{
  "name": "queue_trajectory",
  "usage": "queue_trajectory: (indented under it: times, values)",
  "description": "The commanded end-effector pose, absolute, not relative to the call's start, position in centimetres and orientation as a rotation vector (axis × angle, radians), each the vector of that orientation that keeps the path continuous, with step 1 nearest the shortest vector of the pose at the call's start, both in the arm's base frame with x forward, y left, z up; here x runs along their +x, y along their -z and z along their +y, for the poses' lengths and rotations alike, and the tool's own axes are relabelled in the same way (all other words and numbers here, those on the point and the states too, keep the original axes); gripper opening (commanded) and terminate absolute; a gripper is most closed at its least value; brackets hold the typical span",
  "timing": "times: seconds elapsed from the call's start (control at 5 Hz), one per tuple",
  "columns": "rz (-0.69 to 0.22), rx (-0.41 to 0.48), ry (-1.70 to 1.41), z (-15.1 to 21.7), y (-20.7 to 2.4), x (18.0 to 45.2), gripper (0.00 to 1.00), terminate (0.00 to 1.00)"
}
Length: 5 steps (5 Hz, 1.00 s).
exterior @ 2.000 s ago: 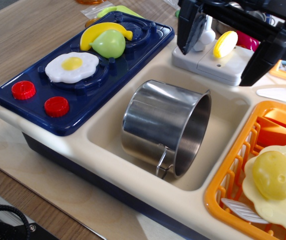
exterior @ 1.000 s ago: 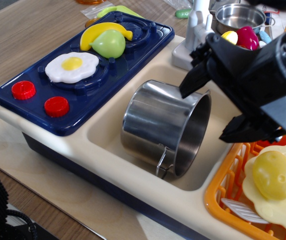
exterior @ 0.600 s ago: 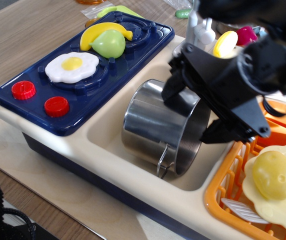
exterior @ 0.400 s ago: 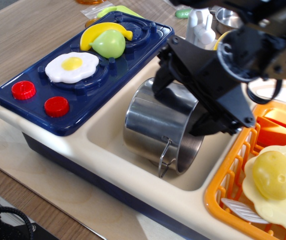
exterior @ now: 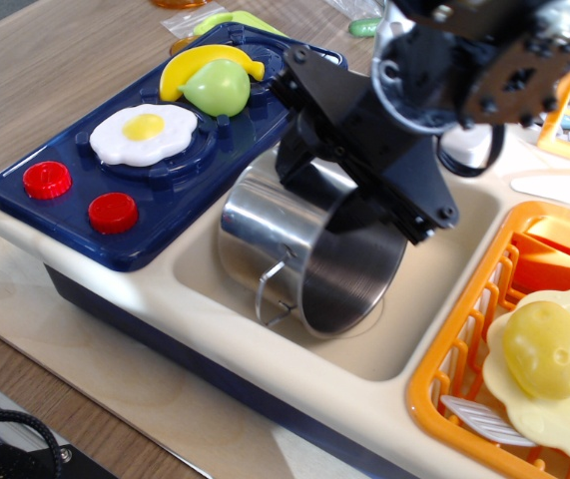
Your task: Flip pot upright which is in sink
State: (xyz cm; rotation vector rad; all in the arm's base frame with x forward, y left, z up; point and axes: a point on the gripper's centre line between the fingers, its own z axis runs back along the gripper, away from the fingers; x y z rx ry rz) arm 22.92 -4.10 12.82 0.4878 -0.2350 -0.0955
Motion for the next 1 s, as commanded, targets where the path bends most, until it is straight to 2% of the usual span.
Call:
queue_trajectory:
  times: [0.0,0.2,0.4,0.6,0.8]
  values:
    - [-0.238,0.339,0.04,-3.7,-13.4,23.2,0.0,0.0]
    - [-0.15,0.152,0.007,-3.1,-13.7,23.6,0.0,0.0]
    - [-0.155,0.056,0.051,-2.4,-13.6,23.8,0.0,0.0]
    - [-0.155,0.056,0.051,-2.4,-13.6,23.8,1.0,0.0]
    - [-0.155,0.056,0.051,-2.4,-13.6,23.8,1.0,1.0]
